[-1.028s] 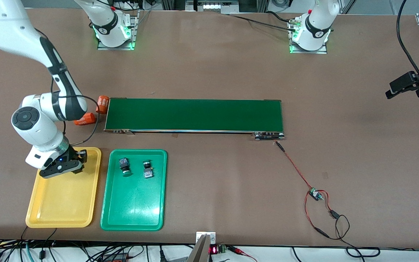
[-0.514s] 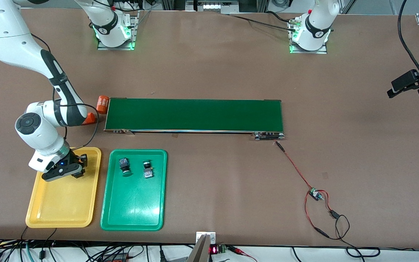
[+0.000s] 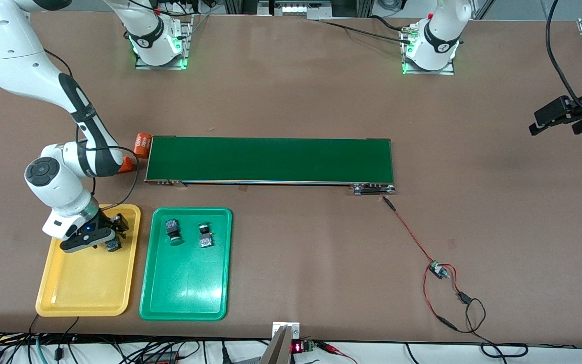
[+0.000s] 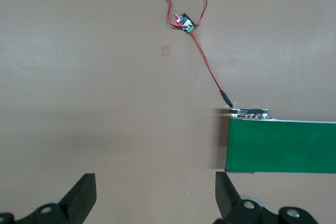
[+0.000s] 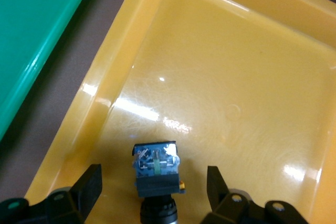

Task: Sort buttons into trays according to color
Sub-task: 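Open the right gripper to drop the button into the yellow tray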

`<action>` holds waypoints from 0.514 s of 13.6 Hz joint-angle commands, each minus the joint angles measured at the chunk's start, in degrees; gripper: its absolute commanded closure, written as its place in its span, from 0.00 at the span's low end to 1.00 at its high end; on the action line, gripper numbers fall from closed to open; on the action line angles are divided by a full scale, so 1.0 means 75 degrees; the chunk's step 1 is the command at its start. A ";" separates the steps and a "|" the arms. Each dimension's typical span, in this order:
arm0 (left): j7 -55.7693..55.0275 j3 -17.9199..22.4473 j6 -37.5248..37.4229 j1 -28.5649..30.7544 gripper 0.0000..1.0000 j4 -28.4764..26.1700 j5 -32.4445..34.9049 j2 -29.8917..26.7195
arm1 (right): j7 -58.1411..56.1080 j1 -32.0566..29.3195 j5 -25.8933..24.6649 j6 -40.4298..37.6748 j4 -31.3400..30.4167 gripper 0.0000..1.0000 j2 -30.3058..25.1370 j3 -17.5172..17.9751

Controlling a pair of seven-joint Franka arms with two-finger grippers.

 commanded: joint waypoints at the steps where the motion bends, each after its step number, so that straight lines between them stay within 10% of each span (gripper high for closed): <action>1: 0.0087 -0.0073 -0.0072 -0.0025 0.00 0.0128 0.0142 0.0049 | 0.1063 0.0105 0.0060 -0.1663 -0.0026 0.12 -0.0738 0.0317; 7: 0.0087 -0.0062 -0.0084 -0.0013 0.00 0.0140 0.0130 0.0049 | 0.1960 0.0329 0.2143 -0.6144 0.0266 0.10 -0.3046 0.0718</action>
